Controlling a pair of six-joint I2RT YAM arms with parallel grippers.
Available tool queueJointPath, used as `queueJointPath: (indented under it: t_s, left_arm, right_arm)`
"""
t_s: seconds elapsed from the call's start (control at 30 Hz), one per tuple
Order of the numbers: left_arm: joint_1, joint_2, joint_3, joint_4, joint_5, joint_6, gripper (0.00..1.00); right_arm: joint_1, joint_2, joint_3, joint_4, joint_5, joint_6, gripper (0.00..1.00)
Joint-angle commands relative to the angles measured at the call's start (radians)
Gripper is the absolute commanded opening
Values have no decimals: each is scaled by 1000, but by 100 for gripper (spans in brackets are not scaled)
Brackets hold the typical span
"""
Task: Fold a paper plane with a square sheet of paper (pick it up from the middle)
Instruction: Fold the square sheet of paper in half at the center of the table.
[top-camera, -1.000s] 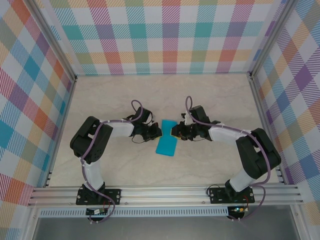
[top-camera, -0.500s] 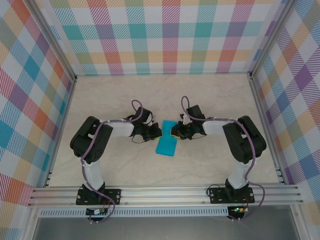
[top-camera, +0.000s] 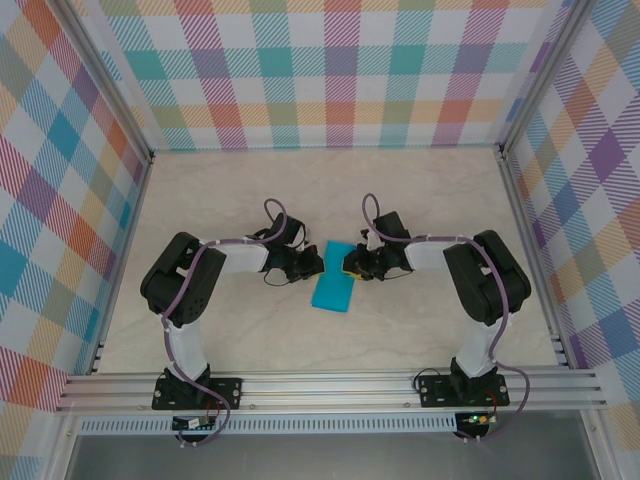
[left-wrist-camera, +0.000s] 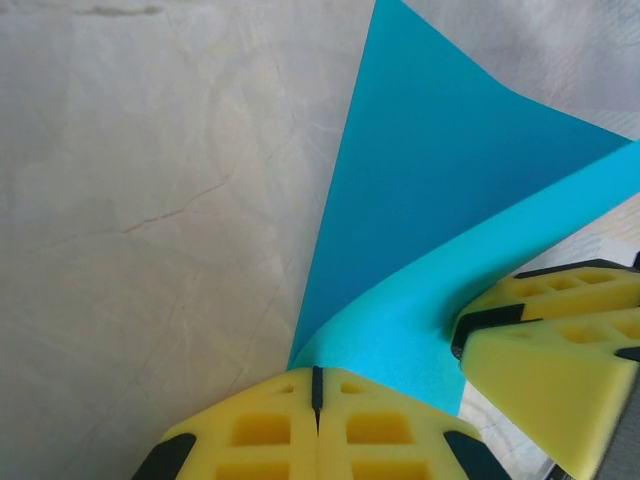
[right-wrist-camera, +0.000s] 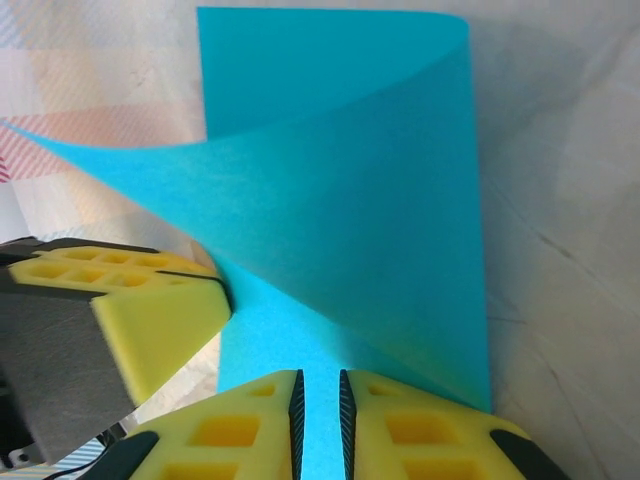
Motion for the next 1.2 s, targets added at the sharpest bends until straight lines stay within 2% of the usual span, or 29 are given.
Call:
queueJointPath:
  t_s: [0.0, 0.27, 0.37, 0.47, 0.73, 0.9, 1.17]
  left_arm:
    - [-19, 74, -28, -135, -99, 24, 0]
    - [-18, 84, -28, -131, -95, 24, 0]
    - [-19, 80, -32, -130, -98, 26, 0]
    - [-19, 78, -37, -131, -98, 27, 0]
    - [-19, 72, -19, -168, -113, 51, 0]
    - [-18, 75, -20, -162, -108, 45, 0]
    - [-19, 66, -27, -164, -115, 44, 0]
  right_arm:
    - [-21, -50, 24, -5, -32, -22, 19]
    - [-48, 46, 40, -3, -50, -29, 20]
    - [-48, 74, 47, -50, -4, -33, 20]
    - [-48, 77, 61, -101, 33, -31, 20]
    - [-50, 5, 138, -151, -7, -50, 21]
    - [-54, 53, 162, -121, -34, -49, 21]
    - [-65, 106, 155, -113, 5, -60, 21]
